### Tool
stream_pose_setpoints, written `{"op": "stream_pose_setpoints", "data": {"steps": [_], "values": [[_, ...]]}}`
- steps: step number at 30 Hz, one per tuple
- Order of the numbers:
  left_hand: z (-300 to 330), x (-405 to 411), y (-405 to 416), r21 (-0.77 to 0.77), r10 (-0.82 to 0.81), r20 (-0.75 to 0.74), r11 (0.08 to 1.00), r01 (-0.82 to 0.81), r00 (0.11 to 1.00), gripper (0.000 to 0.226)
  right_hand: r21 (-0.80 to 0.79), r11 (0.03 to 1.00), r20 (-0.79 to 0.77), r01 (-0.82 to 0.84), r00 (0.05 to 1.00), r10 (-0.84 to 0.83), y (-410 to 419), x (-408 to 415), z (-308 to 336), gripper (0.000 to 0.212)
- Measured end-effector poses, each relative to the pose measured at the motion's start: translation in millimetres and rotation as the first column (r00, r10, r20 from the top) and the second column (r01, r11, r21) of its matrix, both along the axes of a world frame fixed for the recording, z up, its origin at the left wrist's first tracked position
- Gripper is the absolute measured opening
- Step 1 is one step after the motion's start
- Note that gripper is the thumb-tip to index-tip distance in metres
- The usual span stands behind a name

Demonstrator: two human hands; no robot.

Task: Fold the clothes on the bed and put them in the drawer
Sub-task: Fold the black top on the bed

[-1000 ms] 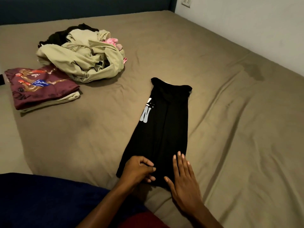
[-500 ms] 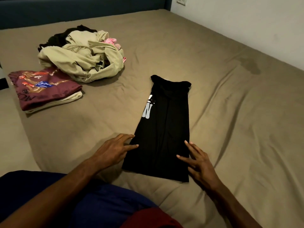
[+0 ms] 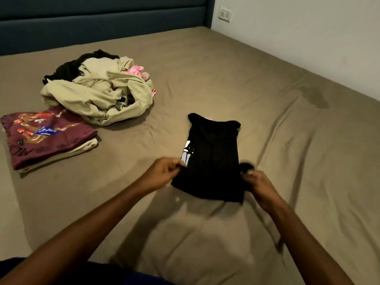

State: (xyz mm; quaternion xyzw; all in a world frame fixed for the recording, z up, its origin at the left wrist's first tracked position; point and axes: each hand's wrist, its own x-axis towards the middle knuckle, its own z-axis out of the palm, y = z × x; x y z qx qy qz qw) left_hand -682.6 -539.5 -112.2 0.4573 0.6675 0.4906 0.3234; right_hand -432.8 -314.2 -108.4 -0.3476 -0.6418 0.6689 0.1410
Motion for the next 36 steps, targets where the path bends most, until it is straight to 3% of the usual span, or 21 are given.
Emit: {"op": "stream_pose_setpoints", "data": {"steps": [1, 3, 5, 7, 11, 15, 24, 31, 34, 36], "values": [[5, -11, 22, -0.016, 0.075, 0.155, 0.997, -0.073, 0.985, 0.012, -0.126, 0.986, 0.051, 0.11, 0.993, -0.104, 14, -17, 0, 0.054], [2, -30, 55, -0.159, 0.23, 0.353, 0.97, -0.184, 0.907, 0.036, -0.316, 0.923, 0.182, 0.222, 0.968, -0.17, 36, -43, -9, 0.043], [-16, -37, 71, -0.335, 0.338, 0.412, 0.92, -0.204, 0.847, 0.047, -0.34, 0.891, 0.289, 0.299, 0.935, -0.204, 48, -50, -24, 0.036], [-38, -37, 73, -0.374, 0.369, 0.404, 0.902, -0.217, 0.837, 0.041, -0.32, 0.887, 0.3, 0.332, 0.924, -0.238, 52, -47, -40, 0.031], [-55, -33, 69, -0.258, 0.324, 0.469, 0.94, -0.224, 0.822, 0.037, -0.192, 0.917, 0.191, 0.349, 0.93, -0.314, 31, -29, -54, 0.021], [-45, -29, 53, -0.212, 0.271, 0.518, 0.96, -0.185, 0.811, 0.024, -0.065, 0.939, 0.083, 0.337, 0.94, -0.331, 5, -20, -54, 0.032], [-37, -7, -15, -0.201, 0.206, 0.449, 0.971, -0.126, 0.869, 0.019, -0.097, 0.948, -0.014, 0.304, 0.952, -0.307, -66, 22, -35, 0.021], [-55, 12, -73, -0.222, 0.224, 0.444, 0.966, -0.135, 0.868, 0.047, -0.126, 0.96, 0.002, 0.252, 0.967, -0.254, -116, 56, -37, 0.016], [-62, 21, -91, -0.275, 0.287, 0.449, 0.945, -0.175, 0.846, 0.017, -0.108, 0.971, 0.018, 0.215, 0.977, -0.214, -135, 63, -37, 0.014], [-60, 28, -97, -0.291, 0.362, 0.436, 0.923, -0.252, 0.824, 0.011, -0.081, 0.975, 0.039, 0.208, 0.978, -0.206, -148, 67, -39, 0.014]]}}
